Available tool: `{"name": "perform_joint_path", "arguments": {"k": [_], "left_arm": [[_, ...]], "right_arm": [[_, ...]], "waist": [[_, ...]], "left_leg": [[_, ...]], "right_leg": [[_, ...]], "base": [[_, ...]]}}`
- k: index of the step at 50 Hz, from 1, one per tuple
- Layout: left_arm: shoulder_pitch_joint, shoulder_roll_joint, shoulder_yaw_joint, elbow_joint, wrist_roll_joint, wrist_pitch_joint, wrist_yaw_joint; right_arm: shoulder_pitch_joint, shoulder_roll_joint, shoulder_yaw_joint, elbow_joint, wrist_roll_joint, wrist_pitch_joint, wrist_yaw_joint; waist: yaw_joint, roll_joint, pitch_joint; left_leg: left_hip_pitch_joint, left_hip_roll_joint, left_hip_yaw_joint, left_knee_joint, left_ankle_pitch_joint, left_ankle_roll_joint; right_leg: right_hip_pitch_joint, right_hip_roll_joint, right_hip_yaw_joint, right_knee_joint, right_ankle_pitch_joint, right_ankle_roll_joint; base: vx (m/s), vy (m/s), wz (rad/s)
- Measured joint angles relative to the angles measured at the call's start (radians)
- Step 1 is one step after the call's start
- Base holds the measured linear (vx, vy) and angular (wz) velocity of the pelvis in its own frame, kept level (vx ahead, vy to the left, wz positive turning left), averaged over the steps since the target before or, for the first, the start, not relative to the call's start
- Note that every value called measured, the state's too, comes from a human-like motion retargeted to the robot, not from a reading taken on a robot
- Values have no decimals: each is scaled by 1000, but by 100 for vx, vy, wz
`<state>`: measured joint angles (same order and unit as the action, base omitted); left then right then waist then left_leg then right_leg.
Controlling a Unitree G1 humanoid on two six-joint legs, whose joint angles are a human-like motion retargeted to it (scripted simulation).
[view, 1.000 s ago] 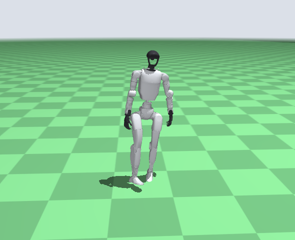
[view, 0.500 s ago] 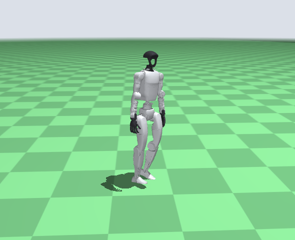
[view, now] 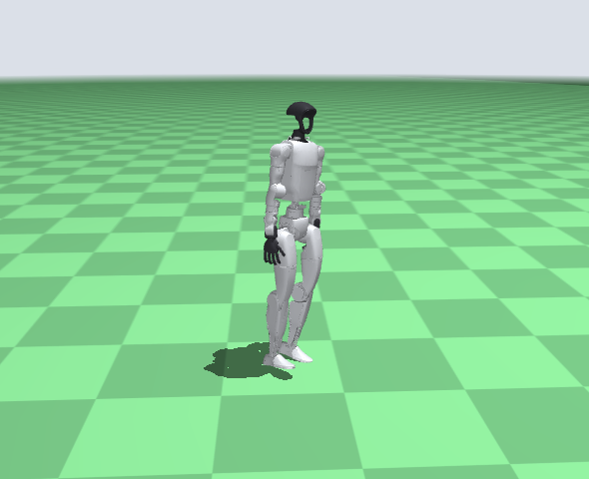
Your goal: Stand up
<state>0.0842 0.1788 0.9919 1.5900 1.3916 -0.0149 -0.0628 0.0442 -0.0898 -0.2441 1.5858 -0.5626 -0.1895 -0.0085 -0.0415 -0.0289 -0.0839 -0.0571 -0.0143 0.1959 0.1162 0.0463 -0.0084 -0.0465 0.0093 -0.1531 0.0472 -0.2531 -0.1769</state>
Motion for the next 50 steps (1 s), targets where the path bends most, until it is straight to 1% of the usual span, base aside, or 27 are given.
{"name": "perform_joint_path", "arguments": {"k": [7,12,15,18,20,21,22,24,26,28,30,35,39,40,41,42,43,44,45,47,48,49,50], "left_arm": [[-22,-20,-9,-12,-6,0,-1],[-67,-49,-43,-55,-27,-5,-6],[-95,-59,-63,-70,-35,-1,-8],[-118,-57,-83,-69,-37,4,-10],[-127,-58,-90,-68,-32,12,-9],[-128,-59,-93,-66,-31,15,-8],[-128,-59,-97,-64,-30,17,-6],[-125,-61,-103,-60,-28,21,-4],[-121,-62,-106,-57,-26,23,-3],[-115,-62,-109,-53,-27,23,-3],[-112,-57,-113,-47,-27,24,-4],[-105,-30,-120,-12,-24,39,-4],[-100,-2,-120,23,-12,56,-10],[-99,5,-118,30,-9,59,-9],[-95,8,-118,33,-9,59,-7],[-91,9,-119,35,-10,57,-4],[-87,8,-121,35,-16,54,-1],[-84,5,-123,33,-21,50,1],[-80,1,-124,30,-27,47,4],[-72,-12,-113,20,-42,38,15],[-68,-21,-106,13,-50,31,25],[-68,-30,-100,7,-65,24,39],[-71,-39,-94,1,-82,15,54]], "right_arm": [[37,-7,-14,-10,13,-10,-8],[63,-20,-33,-15,40,-9,-3],[71,-25,-35,-19,53,-8,1],[71,-25,-34,-23,63,-5,5],[72,-22,-35,-28,66,-4,7],[74,-19,-34,-32,70,-6,5],[77,-16,-34,-36,74,-9,4],[87,-11,-34,-43,81,-16,3],[95,-7,-33,-50,85,-20,5],[102,-4,-30,-54,88,-24,5],[104,-2,-26,-55,90,-25,6],[92,-1,-9,-50,83,-21,16],[79,-1,6,-51,74,-21,15],[74,-1,9,-50,71,-21,14],[70,-2,8,-49,69,-20,13],[66,-4,6,-49,65,-19,11],[62,-5,1,-51,61,-17,10],[57,-7,-5,-55,57,-16,8],[53,-9,-11,-60,53,-15,5],[30,-17,-15,-63,49,-13,0],[10,-21,-18,-61,45,-10,-4],[-18,-29,-26,-57,38,-5,-5],[-50,-38,-35,-52,29,2,-6]], "waist": [[14,16,-13],[36,28,-8],[42,36,5],[51,54,25],[45,70,38],[36,75,41],[25,78,43],[-3,80,43],[-25,72,42],[-37,61,44],[-44,47,50],[-61,11,61],[-71,-1,60],[-78,-2,56],[-88,-7,53],[-97,-11,50],[-103,-16,48],[-105,-17,45],[-105,-18,41],[-102,-19,30],[-112,-19,26],[-141,-17,25],[-178,-13,25]], "left_leg": [[-13,-23,-21,4,-12,-4],[-14,-34,-51,-13,-4,-1],[-9,-33,-72,-24,-1,10],[3,-14,-87,-32,3,15],[8,6,-107,-32,4,17],[9,10,-120,-30,5,22],[9,12,-134,-29,6,25],[9,7,-171,-27,9,28],[10,-5,-200,-25,11,27],[15,-19,-219,-25,12,27],[24,-34,-232,-26,10,28],[52,-55,-220,-33,4,18],[68,-43,-183,-17,-14,0],[66,-39,-178,-3,-22,-5],[61,-46,-183,22,-32,-8],[57,-53,-191,49,-39,-15],[53,-63,-206,81,-41,-28],[48,-73,-217,116,-33,-52],[42,-82,-226,154,-20,-81],[15,-89,-189,250,34,-176],[0,-97,-188,304,67,-233],[-23,-128,-170,355,104,-252],[-49,-171,-144,405,145,-253]], "right_leg": [[-2,-24,-21,-9,16,22],[-26,-48,-33,59,6,69],[-75,-50,11,157,20,100],[-130,-45,34,280,80,91],[-175,-25,57,371,102,60],[-194,-20,62,404,99,64],[-210,-13,69,429,95,74],[-236,20,116,440,85,119],[-254,64,185,416,78,165],[-257,76,204,368,79,189],[-260,76,202,316,86,178],[-265,97,213,183,119,128],[-261,129,213,142,154,45],[-263,141,229,145,141,30],[-262,121,206,148,137,33],[-257,112,208,149,130,33],[-246,122,261,144,117,29],[-232,120,256,136,105,16],[-216,112,222,126,93,-2],[-198,113,274,105,89,-13],[-195,106,293,103,87,-12],[-201,70,288,115,73,8],[-212,21,272,134,53,38]], "base": [[0,22,9],[-1,25,21],[-1,18,24],[1,16,17],[3,13,39],[7,11,60],[10,8,78],[14,7,91],[17,6,80],[16,3,55],[18,1,43],[19,-2,31],[24,-8,14],[28,-13,33],[26,-12,41],[24,-11,42],[26,-13,27],[27,-13,9],[28,-12,-25],[25,-8,-50],[15,15,-17],[7,47,29],[1,82,40]]}}
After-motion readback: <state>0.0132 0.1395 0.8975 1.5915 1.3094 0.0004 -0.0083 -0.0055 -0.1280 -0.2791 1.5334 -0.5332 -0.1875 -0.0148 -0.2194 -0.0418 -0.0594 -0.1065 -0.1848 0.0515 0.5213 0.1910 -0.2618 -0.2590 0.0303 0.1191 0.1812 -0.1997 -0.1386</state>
